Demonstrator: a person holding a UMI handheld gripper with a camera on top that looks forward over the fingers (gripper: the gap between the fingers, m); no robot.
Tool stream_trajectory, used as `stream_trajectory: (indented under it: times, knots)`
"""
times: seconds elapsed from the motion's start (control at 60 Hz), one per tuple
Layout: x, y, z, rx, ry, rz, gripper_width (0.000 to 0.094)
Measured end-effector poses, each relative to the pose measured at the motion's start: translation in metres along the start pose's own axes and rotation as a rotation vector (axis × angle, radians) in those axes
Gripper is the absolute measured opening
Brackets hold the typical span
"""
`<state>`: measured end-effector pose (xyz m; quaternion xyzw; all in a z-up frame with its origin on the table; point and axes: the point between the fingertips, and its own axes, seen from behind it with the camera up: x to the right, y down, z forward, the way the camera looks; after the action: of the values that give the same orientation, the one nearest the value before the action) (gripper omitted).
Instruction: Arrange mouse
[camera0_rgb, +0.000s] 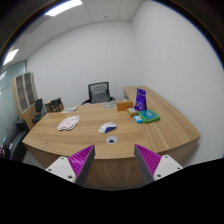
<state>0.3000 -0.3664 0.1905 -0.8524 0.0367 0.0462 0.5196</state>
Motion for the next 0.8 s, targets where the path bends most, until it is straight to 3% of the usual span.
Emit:
stream_trajectory:
  times: [0.4,0.6,0.8]
  knots:
    - [-0.079,0.009,0.025,0.003,-0.071,-0.03,0.0821]
    - [-0.089,0.012,0.101,-0.011,-0.109,-0.004,0.0814]
    - [-0.084,0.019,0.222,-0.048,-0.135,0.019,0.0813]
